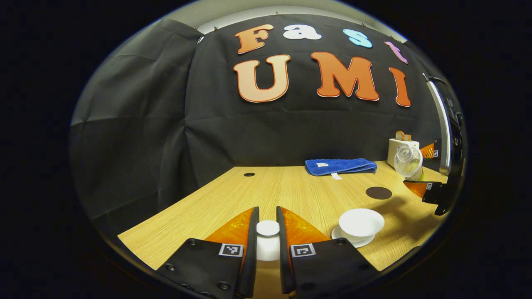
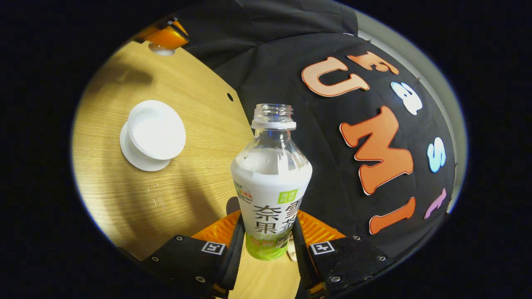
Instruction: Open the teacup lid with one hand, grasp the water bottle and pour water into the teacup with the other hand; after pouring, place the water bottle on the coaster and then close the teacup lid.
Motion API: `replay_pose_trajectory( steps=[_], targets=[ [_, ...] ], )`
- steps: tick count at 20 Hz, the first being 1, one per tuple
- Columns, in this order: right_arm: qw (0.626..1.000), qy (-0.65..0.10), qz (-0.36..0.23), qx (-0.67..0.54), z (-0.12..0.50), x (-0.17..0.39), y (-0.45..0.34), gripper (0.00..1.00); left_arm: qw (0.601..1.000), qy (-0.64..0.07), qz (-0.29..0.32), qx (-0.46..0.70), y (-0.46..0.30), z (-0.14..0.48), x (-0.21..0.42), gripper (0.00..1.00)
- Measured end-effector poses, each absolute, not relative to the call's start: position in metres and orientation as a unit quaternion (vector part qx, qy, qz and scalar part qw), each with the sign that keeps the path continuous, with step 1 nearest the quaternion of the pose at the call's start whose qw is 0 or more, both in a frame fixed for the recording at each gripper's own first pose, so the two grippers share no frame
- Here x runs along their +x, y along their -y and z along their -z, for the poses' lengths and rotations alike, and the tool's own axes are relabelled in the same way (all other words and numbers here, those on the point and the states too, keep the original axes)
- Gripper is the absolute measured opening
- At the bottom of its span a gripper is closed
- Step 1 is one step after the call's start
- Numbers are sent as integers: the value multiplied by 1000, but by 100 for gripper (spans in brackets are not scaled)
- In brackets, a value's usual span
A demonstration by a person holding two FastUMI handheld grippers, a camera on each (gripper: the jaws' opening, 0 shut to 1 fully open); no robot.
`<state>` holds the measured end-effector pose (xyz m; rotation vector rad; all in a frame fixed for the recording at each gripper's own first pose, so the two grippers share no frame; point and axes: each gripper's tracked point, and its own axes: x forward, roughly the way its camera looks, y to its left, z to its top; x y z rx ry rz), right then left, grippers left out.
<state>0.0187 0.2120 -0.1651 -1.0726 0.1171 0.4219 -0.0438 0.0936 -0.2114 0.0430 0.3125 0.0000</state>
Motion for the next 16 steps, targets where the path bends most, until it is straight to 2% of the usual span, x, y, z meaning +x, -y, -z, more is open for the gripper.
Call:
replay_pose_trajectory(
  steps=[16],
  targets=[
    [735, 50, -174, -654, 154, 28, -224, 59, 986, -164, -8, 14, -113, 216, -54, 27]
  ],
)
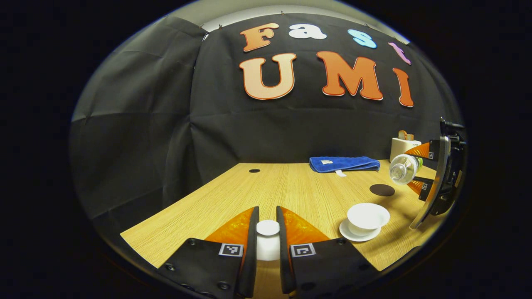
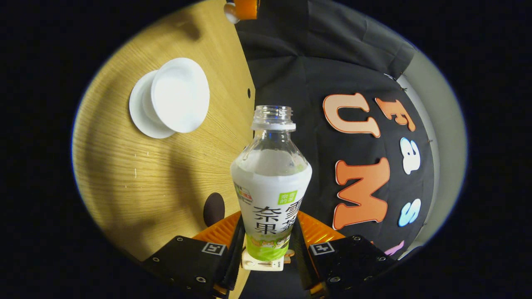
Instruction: Open the teacup lid with one hand, grasp the water bottle and pour water into the teacup with the other hand; after pouring, place the water bottle on the coaster and then close the teacup lid.
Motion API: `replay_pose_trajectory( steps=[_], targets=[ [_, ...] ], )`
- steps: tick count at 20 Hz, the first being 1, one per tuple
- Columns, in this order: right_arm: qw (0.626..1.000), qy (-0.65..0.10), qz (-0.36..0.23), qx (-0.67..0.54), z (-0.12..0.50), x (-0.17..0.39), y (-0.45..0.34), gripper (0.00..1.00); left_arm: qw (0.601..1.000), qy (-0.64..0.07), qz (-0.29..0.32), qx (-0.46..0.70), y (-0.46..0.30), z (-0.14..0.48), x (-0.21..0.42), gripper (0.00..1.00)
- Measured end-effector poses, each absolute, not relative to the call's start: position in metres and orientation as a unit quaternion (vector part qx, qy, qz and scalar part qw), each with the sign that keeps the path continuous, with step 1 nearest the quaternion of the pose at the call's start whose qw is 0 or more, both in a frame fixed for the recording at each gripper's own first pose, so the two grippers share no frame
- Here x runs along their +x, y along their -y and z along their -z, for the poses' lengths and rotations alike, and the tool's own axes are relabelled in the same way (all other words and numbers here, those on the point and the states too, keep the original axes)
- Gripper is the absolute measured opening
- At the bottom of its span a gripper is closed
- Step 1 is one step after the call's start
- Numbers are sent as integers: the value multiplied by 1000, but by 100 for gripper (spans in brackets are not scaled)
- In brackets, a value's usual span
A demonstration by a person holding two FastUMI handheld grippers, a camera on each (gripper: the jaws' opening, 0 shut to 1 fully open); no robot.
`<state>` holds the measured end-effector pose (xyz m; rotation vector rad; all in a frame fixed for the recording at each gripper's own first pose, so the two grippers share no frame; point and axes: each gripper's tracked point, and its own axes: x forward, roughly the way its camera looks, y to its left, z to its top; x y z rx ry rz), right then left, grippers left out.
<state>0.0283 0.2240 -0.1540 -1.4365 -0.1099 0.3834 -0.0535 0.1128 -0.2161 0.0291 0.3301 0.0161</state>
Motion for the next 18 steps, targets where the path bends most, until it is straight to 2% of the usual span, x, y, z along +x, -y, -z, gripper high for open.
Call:
replay_pose_trajectory(
  steps=[7, 8, 9, 15, 16, 18],
  targets=[
    [696, 85, -164, -694, 151, 36, -227, 59, 985, -169, -8, 16, -116, 219, -57, 27],
    [693, 87, -163, -697, 152, 37, -228, 55, 985, -170, -8, 16, -117, 220, -58, 27],
    [691, 86, -163, -699, 152, 38, -227, 59, 985, -170, -7, 17, -116, 220, -58, 28],
    [672, 108, -158, -715, 143, 39, -232, 59, 985, -171, -6, 16, -117, 220, -58, 28],
    [670, 113, -158, -717, 140, 40, -234, 62, 986, -169, -5, 17, -116, 217, -58, 27],
    [661, 123, -155, -724, 132, 42, -235, 59, 986, -165, -4, 20, -117, 213, -57, 28]
  ],
)
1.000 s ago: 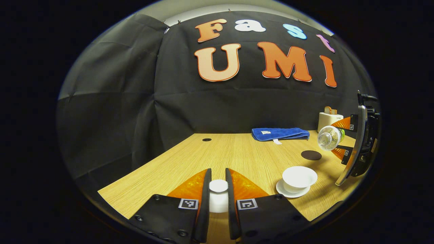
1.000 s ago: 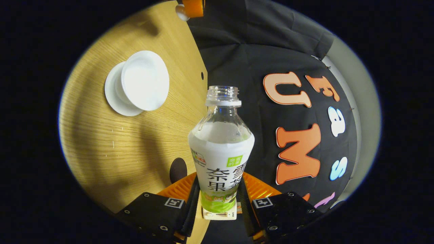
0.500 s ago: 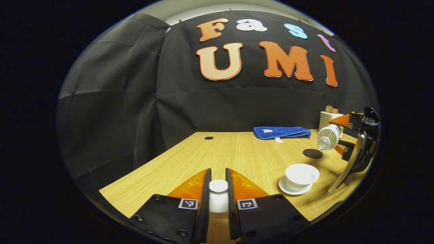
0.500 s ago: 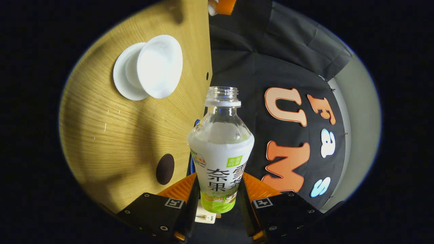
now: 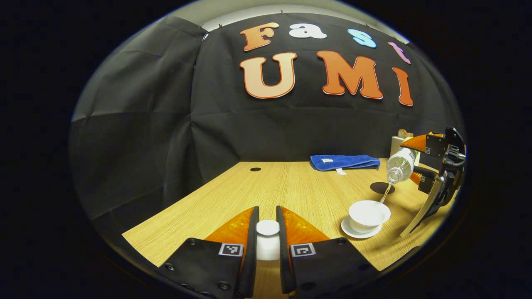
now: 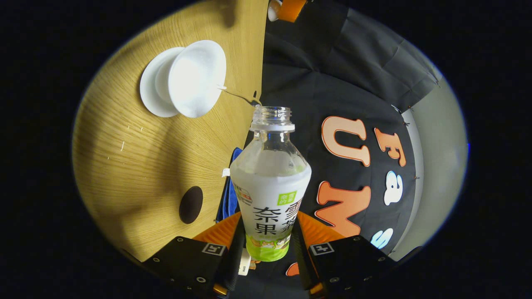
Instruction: Open the teacup lid with one hand, grasp the water bottle and pour water into the teacup with the other hand; after pouring, place the water bottle on the coaster and then close the teacup lid.
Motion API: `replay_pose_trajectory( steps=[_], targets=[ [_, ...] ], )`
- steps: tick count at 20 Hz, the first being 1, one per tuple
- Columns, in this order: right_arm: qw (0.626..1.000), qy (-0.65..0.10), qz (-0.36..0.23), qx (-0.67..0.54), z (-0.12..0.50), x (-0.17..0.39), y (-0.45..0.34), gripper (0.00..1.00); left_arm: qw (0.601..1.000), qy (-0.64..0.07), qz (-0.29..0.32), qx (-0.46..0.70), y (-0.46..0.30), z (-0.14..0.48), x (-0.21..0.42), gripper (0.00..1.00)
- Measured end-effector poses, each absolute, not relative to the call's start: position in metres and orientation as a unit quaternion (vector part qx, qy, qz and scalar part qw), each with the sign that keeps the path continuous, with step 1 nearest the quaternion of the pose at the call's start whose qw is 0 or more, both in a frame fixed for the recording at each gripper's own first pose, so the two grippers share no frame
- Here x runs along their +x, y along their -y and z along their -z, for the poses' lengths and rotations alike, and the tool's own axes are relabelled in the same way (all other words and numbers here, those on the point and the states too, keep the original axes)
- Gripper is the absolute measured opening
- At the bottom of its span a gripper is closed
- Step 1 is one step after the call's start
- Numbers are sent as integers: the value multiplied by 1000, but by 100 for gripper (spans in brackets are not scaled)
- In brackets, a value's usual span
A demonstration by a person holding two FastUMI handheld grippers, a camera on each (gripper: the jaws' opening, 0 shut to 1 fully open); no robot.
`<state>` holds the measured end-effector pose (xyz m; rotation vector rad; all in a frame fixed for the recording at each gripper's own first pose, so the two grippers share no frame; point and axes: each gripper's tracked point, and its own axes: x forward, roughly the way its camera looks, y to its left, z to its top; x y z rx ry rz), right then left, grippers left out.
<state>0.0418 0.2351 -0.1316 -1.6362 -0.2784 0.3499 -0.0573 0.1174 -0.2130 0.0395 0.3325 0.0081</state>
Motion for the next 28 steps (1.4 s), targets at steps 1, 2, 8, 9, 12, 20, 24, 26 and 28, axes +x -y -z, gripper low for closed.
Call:
replay_pose_trajectory(
  steps=[1, 2, 8, 9, 12, 20, 24, 26, 28],
  targets=[
    [658, 128, -152, -727, 128, 42, -235, 59, 986, -164, -4, 21, -117, 211, -57, 27],
    [654, 133, -148, -730, 124, 45, -234, 59, 987, -162, -4, 21, -117, 210, -56, 27],
    [638, 163, -126, -742, 94, 55, -231, 59, 986, -163, -3, 19, -116, 208, -57, 27],
    [637, 167, -125, -743, 90, 55, -232, 59, 986, -163, -2, 20, -115, 207, -56, 28],
    [629, 181, -117, -747, 78, 58, -233, 59, 987, -161, -1, 22, -115, 205, -55, 28],
    [609, 207, -109, -758, 69, 59, -239, 59, 986, -162, 1, 27, -114, 205, -57, 27],
    [595, 224, -101, -765, 67, 60, -242, 59, 986, -165, 2, 31, -113, 207, -58, 27],
    [586, 235, -96, -769, 65, 61, -244, 59, 986, -166, 2, 31, -114, 208, -58, 28],
    [578, 245, -91, -773, 64, 60, -248, 59, 986, -166, 2, 31, -114, 208, -59, 27]
  ],
)
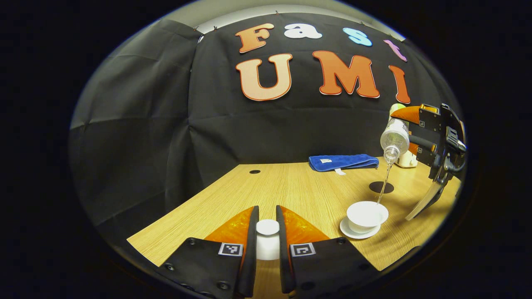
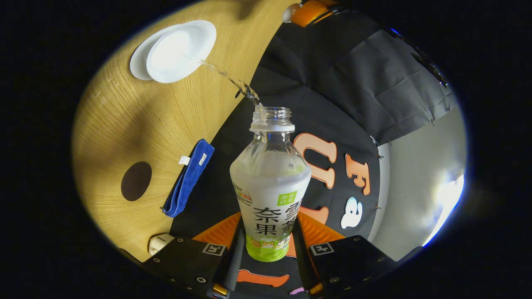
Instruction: Open the teacup lid with one hand, grasp the water bottle and pour water into the teacup with the other hand; after pouring, place the water bottle on the coaster and then close the teacup lid.
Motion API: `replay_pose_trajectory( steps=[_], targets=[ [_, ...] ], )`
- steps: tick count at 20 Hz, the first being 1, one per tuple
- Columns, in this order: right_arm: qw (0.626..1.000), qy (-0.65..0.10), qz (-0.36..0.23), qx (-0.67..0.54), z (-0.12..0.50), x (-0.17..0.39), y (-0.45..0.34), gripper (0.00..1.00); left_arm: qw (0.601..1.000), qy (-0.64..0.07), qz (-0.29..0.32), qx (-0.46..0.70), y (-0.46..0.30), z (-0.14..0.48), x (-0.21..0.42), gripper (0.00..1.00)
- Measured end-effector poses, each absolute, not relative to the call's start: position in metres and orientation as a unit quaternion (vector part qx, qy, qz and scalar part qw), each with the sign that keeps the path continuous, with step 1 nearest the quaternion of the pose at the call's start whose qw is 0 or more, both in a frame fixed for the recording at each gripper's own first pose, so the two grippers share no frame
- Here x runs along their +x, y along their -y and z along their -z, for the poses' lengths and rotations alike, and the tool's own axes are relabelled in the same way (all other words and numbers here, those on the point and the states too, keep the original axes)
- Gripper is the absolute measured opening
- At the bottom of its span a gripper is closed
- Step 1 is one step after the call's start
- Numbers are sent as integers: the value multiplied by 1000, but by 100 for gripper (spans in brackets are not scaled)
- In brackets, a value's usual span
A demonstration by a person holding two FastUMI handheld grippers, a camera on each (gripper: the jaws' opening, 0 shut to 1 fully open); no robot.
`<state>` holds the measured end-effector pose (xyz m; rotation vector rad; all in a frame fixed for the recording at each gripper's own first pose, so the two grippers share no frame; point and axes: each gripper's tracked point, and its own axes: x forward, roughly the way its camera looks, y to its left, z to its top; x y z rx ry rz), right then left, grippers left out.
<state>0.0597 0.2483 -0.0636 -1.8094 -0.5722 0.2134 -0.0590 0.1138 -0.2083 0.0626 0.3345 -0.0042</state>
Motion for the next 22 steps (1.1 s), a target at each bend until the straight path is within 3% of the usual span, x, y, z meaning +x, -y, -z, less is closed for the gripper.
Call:
replay_pose_trajectory(
  steps=[4, 11, 13, 14, 22],
  targets=[
    [558, 276, -77, -779, 54, 56, -258, 55, 985, -168, 3, 32, -114, 209, -60, 27],
    [515, 324, -64, -791, 47, 47, -272, 59, 985, -168, 4, 33, -115, 210, -63, 28],
    [514, 327, -71, -790, 53, 48, -273, 62, 985, -169, 4, 33, -115, 212, -63, 28],
    [513, 328, -74, -790, 56, 49, -274, 55, 985, -169, 4, 33, -115, 211, -63, 27],
    [490, 339, -97, -797, 77, 41, -282, 59, 984, -172, 7, 33, -112, 213, -62, 27]
  ],
)
